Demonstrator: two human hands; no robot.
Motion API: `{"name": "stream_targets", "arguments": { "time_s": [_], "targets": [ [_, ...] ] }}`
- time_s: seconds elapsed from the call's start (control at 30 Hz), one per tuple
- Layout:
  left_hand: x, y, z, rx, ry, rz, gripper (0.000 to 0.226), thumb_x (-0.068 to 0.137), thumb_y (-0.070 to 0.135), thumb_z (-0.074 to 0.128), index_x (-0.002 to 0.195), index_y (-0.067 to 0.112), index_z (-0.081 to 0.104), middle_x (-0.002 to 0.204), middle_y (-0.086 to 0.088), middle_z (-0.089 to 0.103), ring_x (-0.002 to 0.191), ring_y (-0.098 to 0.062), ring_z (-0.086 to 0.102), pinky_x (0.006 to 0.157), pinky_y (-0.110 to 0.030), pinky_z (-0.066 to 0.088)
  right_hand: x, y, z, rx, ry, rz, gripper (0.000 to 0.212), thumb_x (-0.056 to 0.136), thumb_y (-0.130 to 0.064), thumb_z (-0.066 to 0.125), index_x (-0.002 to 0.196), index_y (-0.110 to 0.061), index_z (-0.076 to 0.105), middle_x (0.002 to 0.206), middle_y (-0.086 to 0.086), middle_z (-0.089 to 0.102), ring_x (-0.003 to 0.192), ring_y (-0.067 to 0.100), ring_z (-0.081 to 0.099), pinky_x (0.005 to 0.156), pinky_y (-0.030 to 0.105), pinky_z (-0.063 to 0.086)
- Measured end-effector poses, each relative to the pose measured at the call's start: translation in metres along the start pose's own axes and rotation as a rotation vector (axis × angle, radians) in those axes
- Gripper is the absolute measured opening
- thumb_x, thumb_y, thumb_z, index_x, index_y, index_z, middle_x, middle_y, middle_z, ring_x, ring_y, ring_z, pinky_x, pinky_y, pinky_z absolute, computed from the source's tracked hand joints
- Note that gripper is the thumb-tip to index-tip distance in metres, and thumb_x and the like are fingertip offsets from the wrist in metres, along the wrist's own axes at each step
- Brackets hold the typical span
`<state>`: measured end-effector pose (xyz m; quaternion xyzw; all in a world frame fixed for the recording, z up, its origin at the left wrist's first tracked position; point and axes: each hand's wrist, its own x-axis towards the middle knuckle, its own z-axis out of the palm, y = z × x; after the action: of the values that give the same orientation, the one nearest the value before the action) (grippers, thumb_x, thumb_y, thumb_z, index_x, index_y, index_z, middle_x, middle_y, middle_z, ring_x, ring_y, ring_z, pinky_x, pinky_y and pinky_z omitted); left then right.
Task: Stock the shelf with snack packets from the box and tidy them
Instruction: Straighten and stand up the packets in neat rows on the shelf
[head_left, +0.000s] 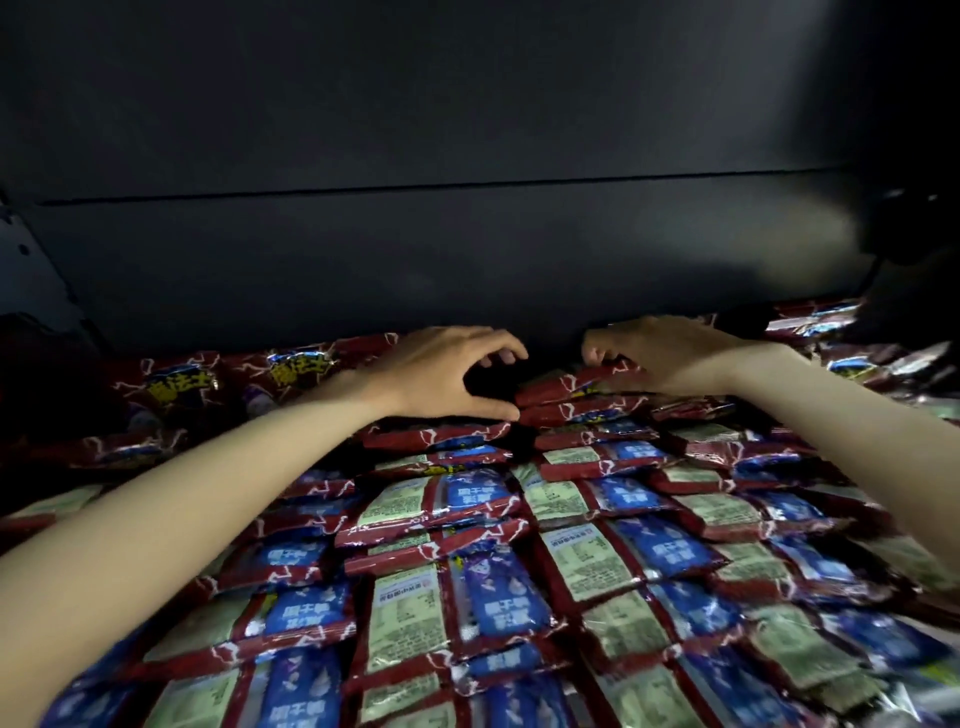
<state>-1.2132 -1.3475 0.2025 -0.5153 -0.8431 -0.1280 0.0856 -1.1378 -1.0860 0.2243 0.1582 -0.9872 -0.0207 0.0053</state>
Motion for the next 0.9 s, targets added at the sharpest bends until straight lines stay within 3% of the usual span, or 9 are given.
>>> {"name": "stream_targets", "arguments": {
  "time_s": [0.1, 0.2, 0.27, 0.4, 0.47, 0.53, 0.63, 0.77, 0.9],
  "targets": [
    [0.015, 0.015, 0.010, 0.132, -0.010, -0.083, 0.062, 0.076, 0.066, 0.059, 0.126, 0.031, 0.045, 0.128, 0.014, 0.054, 0.105, -0.010, 0.056, 0.081, -0.028, 0.045, 0.016, 0.013, 0.006, 0.010, 0.196, -0.033, 0.024, 0.096, -0.035, 0.050, 0.118, -0.024, 0.049, 0.111, 0.005, 0.063, 0.094, 0.025, 0.062, 0.080, 0.033, 0.045],
    [0.030, 0.014, 0.015, 0.200, 0.160, -0.185, 0.041, 0.088, 0.053, 0.054, 0.118, 0.025, 0.051, 0.118, 0.008, 0.062, 0.097, -0.016, 0.061, 0.073, -0.029, 0.044, 0.032, 0.016, 0.006, 0.046, 0.241, -0.065, 0.028, 0.097, -0.032, 0.047, 0.121, -0.019, 0.046, 0.108, 0.010, 0.063, 0.094, 0.030, 0.062, 0.080, 0.036, 0.047],
    [0.039, 0.012, 0.012, 0.247, 0.209, -0.224, 0.026, 0.093, 0.040, 0.053, 0.113, 0.023, 0.055, 0.111, 0.006, 0.066, 0.090, -0.018, 0.063, 0.068, -0.029, 0.043, 0.038, 0.015, 0.003, 0.089, 0.189, -0.101, 0.037, 0.094, -0.035, 0.054, 0.124, -0.014, 0.044, 0.096, 0.006, 0.061, 0.086, 0.026, 0.061, 0.072, 0.032, 0.043],
    [0.041, 0.006, 0.007, 0.217, 0.237, -0.272, 0.023, 0.093, 0.032, 0.055, 0.113, 0.021, 0.059, 0.109, 0.004, 0.068, 0.096, -0.020, 0.064, 0.076, -0.037, 0.052, 0.050, 0.015, -0.001, 0.123, 0.187, -0.115, 0.046, 0.090, -0.030, 0.062, 0.126, -0.008, 0.042, 0.068, -0.012, 0.039, 0.069, 0.013, 0.049, 0.062, 0.027, 0.033],
    [0.033, 0.000, 0.002, 0.203, 0.284, -0.263, 0.021, 0.092, 0.030, 0.058, 0.111, 0.021, 0.062, 0.107, 0.005, 0.069, 0.094, -0.019, 0.066, 0.074, -0.038, 0.054, 0.057, 0.009, 0.004, 0.143, 0.234, -0.132, 0.041, 0.092, -0.028, 0.060, 0.125, -0.007, 0.045, 0.073, -0.003, 0.052, 0.078, 0.023, 0.059, 0.068, 0.029, 0.039],
    [0.023, -0.008, -0.004, 0.203, 0.303, -0.248, 0.024, 0.089, 0.030, 0.063, 0.111, 0.022, 0.063, 0.109, 0.006, 0.068, 0.093, -0.015, 0.066, 0.072, -0.037, 0.056, 0.065, 0.001, 0.011, 0.183, 0.269, -0.140, 0.036, 0.094, -0.026, 0.058, 0.123, -0.008, 0.047, 0.092, 0.012, 0.064, 0.088, 0.030, 0.063, 0.075, 0.033, 0.045],
    [0.007, -0.019, -0.013, 0.271, 0.299, -0.230, 0.042, 0.085, 0.036, 0.066, 0.124, 0.024, 0.054, 0.122, 0.006, 0.059, 0.105, -0.014, 0.059, 0.073, -0.034, 0.055, 0.080, -0.008, 0.018, 0.224, 0.297, -0.119, 0.034, 0.095, -0.024, 0.056, 0.125, -0.010, 0.049, 0.109, 0.016, 0.064, 0.097, 0.033, 0.062, 0.084, 0.037, 0.047],
    [-0.026, -0.036, -0.013, 0.447, 0.274, -0.215, 0.046, 0.085, 0.035, 0.065, 0.126, 0.020, 0.054, 0.122, -0.002, 0.059, 0.106, -0.022, 0.058, 0.088, -0.040, 0.048, 0.096, -0.011, 0.022, 0.276, 0.347, -0.085, 0.032, 0.095, -0.024, 0.055, 0.124, -0.011, 0.051, 0.106, 0.014, 0.065, 0.094, 0.030, 0.063, 0.082, 0.034, 0.045],
    [-0.055, -0.056, -0.005, 0.555, 0.166, -0.242, 0.046, 0.084, 0.037, 0.064, 0.125, 0.018, 0.057, 0.123, -0.002, 0.058, 0.110, -0.023, 0.057, 0.090, -0.039, 0.046, 0.098, -0.010, 0.031, 0.333, 0.545, -0.163, 0.033, 0.094, -0.023, 0.058, 0.123, -0.009, 0.053, 0.103, 0.011, 0.067, 0.091, 0.027, 0.065, 0.075, 0.031, 0.047]
  ]
}}
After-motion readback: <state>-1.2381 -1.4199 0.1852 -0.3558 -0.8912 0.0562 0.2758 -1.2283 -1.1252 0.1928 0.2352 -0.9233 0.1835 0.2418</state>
